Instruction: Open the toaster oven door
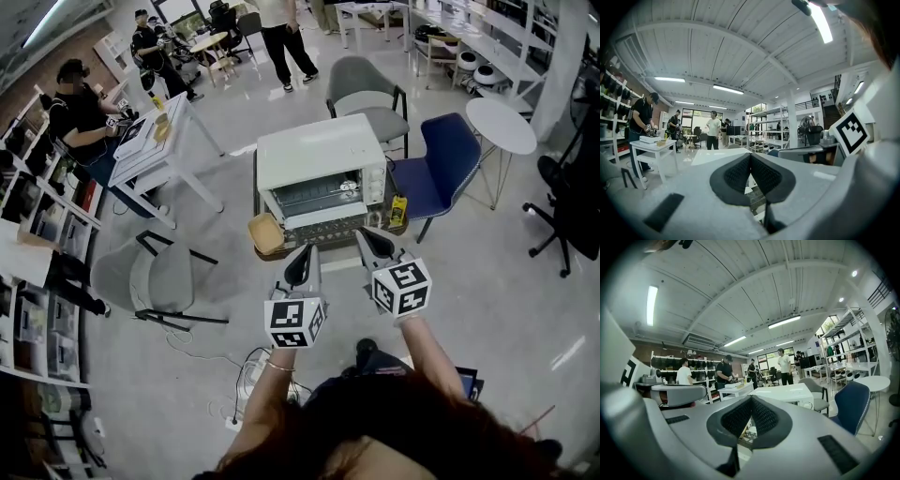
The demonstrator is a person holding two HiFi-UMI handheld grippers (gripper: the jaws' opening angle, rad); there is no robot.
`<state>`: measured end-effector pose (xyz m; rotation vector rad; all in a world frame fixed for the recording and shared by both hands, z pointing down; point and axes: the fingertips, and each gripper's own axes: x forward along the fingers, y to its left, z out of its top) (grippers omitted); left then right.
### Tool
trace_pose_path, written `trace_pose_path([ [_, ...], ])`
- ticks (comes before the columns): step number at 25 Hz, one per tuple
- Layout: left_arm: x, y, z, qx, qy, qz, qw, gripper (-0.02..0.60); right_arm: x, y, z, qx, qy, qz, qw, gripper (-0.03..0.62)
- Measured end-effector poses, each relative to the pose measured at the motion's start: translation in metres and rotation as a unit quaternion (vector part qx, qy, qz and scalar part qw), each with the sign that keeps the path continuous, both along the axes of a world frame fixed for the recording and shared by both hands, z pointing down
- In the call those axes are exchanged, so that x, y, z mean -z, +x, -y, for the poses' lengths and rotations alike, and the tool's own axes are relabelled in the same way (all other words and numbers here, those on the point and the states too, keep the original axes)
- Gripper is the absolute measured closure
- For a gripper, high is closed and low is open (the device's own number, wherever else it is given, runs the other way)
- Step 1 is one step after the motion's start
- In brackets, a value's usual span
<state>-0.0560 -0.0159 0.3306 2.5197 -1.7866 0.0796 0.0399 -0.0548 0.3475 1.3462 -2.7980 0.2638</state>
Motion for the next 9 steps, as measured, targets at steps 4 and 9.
trace_pose_path([
  [4,-0.003,0.003,0.003,-0.002,-0.002,-0.001,1.0,0.566,-0.004,0.004,0.002,-0.003,-0.002,0.0,1.0,0.594],
  [9,-0.005,0.011,0.008,-0.004,-0.004,-0.003,1.0,0.566,-0.005,0.011,0.007,-0.006,-0.004,0.001,1.0,0.594],
])
